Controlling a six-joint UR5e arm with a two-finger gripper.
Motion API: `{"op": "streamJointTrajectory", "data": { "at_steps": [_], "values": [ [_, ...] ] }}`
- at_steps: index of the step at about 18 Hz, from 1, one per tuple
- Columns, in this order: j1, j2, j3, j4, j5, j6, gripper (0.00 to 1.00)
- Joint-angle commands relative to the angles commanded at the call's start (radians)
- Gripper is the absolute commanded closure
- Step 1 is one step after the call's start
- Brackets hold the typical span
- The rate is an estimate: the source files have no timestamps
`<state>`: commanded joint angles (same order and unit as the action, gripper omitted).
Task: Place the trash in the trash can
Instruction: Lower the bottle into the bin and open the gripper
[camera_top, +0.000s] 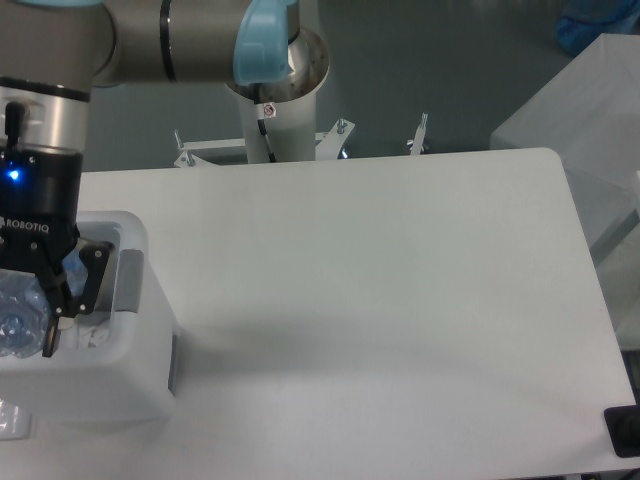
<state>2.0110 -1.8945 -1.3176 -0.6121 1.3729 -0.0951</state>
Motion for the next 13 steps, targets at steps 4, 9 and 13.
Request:
{"op": "streamJointTrajectory", "data": {
  "at_steps": [4,9,13],
  "values": [
    [-0.002,0.000,-0.029,-0.002,0.000,0.002,0.29],
    [-0.003,-0.002,-0.046,-0.002,0.000,0.003,0.24],
    [-0.002,0.008,-0.049,-0.002,0.000,0.006,0.11]
  ]
}}
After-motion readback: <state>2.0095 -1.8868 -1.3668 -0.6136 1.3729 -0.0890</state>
